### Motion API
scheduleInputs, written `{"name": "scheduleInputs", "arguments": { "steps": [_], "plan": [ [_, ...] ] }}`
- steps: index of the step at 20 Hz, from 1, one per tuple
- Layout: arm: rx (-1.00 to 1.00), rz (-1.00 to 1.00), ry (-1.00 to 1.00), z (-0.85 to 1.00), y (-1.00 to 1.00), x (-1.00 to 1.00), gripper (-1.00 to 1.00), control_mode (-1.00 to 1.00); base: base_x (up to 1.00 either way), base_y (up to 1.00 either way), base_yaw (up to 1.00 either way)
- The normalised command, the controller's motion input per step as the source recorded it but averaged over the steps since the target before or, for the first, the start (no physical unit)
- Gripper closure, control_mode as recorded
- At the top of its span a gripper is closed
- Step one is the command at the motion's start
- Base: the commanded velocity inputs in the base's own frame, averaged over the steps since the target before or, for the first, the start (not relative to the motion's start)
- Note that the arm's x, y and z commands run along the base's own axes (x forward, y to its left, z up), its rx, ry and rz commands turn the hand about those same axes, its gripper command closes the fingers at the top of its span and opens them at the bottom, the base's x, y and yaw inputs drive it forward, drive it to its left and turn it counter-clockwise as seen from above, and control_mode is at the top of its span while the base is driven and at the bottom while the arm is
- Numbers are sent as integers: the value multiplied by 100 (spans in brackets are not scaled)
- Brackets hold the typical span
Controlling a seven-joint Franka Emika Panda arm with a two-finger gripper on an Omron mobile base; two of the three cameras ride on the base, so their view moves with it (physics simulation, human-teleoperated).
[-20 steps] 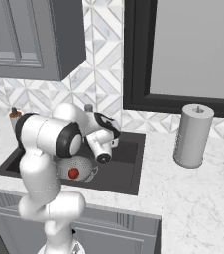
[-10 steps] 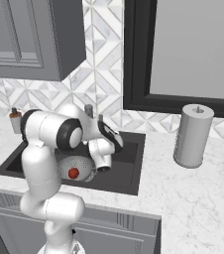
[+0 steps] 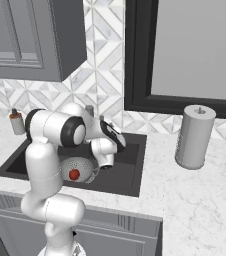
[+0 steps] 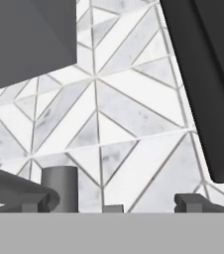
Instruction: Put the colander in the sink, put the apple in the colander, and turn on the sink faucet and pour water over the colander.
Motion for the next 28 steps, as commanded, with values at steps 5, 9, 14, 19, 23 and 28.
{"name": "scheduleInputs", "arguments": {
  "steps": [5,9,14,19,23,28],
  "plan": [
    [0,3,9,12,5,15,-100,-100,0,0,0],
    [0,3,20,10,14,1,-100,-100,0,0,0],
    [0,1,22,15,12,2,-100,-100,0,0,0],
    [0,0,15,3,0,15,-100,-100,0,0,0],
    [0,0,5,-3,-2,15,-100,-100,0,0,0],
    [0,0,0,-12,0,5,-100,-100,0,0,0]
  ]
}}
